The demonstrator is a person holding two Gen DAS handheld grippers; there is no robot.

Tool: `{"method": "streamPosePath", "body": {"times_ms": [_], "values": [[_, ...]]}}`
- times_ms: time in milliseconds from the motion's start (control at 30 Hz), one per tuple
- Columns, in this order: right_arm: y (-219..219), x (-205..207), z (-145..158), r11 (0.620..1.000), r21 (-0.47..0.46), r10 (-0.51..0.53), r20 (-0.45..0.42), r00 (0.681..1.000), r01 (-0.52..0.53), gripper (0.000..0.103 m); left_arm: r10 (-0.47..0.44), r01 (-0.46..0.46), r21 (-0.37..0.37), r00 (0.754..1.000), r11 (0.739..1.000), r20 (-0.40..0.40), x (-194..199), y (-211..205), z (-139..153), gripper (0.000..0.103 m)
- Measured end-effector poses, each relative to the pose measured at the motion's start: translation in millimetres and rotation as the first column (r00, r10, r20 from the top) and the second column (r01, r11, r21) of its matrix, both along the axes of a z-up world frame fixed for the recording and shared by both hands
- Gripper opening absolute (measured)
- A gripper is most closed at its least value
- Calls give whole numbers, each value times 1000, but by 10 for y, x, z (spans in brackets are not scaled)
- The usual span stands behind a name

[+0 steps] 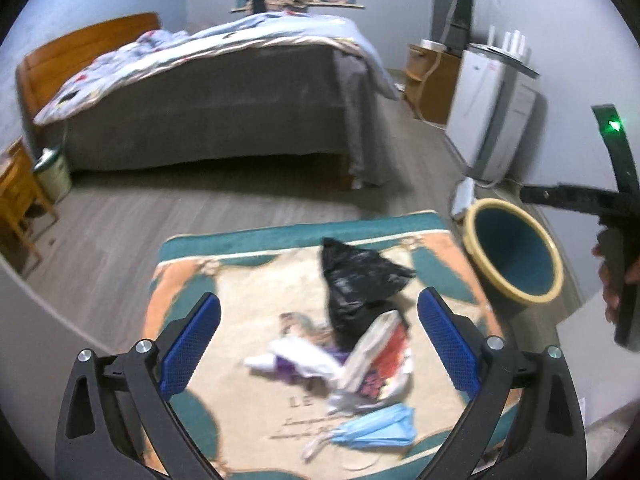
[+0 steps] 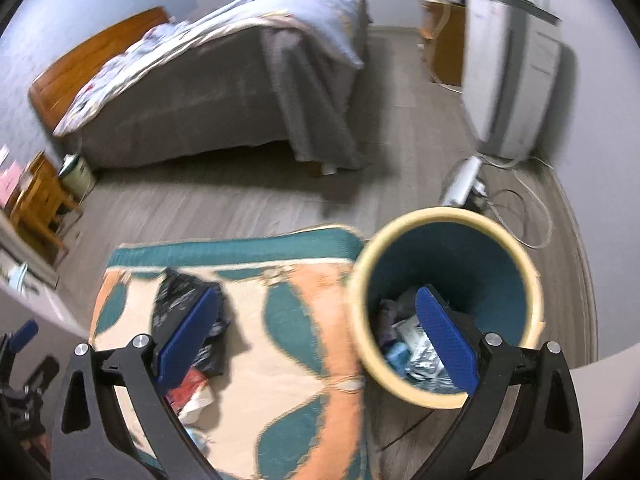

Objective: Collect trash
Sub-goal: 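Move both grippers back over the cushion toward the remaining trash, then grasp the white-and-red paper bag with the left gripper while the right grasps the black plastic bag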

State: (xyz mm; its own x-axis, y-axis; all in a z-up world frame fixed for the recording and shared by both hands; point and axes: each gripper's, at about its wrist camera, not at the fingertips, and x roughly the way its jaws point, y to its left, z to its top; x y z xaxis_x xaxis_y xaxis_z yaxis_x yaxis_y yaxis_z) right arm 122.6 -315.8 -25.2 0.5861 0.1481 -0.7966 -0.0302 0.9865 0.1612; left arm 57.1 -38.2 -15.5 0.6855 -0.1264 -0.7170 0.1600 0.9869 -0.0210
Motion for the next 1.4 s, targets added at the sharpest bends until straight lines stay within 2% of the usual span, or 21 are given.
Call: {"method": "streamPosePath", "body": {"times_ms": [200, 333, 500, 700, 867, 967, 1100, 1167, 1300, 1333, 1400], "values": [[604, -32, -213, 994, -29, 106, -60, 993, -108, 97, 52, -53, -26, 999, 998, -12, 31, 291, -79, 98], [849, 0, -364, 987, -82, 127, -99, 987, -135, 97, 59, -59, 8, 998, 998, -11, 34, 394, -138, 98], [1011, 43, -497, 990, -60, 119, -133, 984, -128, 97, 63, -61, 33, 997, 998, -50, 99, 501, -315, 98], [1333, 130, -628, 981, -106, 142, -165, 976, -160, 97, 53, -43, 108, 994, 993, -93, 191, 561, -531, 98], [1605, 141, -790, 964, -154, 183, -210, 960, -218, 97, 49, -41, 76, 993, 996, -110, 182, 691, -563, 98], [1662, 143, -874, 949, -220, 175, -226, 958, -225, 97, 31, -25, 54, 993, 998, -113, 173, 695, -608, 98], [1496, 206, -866, 963, -219, 104, -232, 967, -156, 97, -53, 55, 9, 988, 998, -144, 186, 473, -742, 98], [1395, 225, -855, 968, -215, 76, -231, 970, -127, 97, -112, 117, 23, 982, 993, -155, 171, 286, -818, 98], [1255, 237, -847, 971, -218, 45, -228, 973, -96, 97, -231, 248, 76, 955, 966, -184, 112, -101, -959, 94], [1213, 245, -838, 974, -210, 39, -227, 973, -88, 97, -259, 276, 63, 946, 959, -194, 106, -168, -979, 92], [1165, 243, -824, 978, -195, 32, -226, 974, -77, 97, -290, 308, 49, 930, 950, -225, 118, -276, -1029, 74]]}}
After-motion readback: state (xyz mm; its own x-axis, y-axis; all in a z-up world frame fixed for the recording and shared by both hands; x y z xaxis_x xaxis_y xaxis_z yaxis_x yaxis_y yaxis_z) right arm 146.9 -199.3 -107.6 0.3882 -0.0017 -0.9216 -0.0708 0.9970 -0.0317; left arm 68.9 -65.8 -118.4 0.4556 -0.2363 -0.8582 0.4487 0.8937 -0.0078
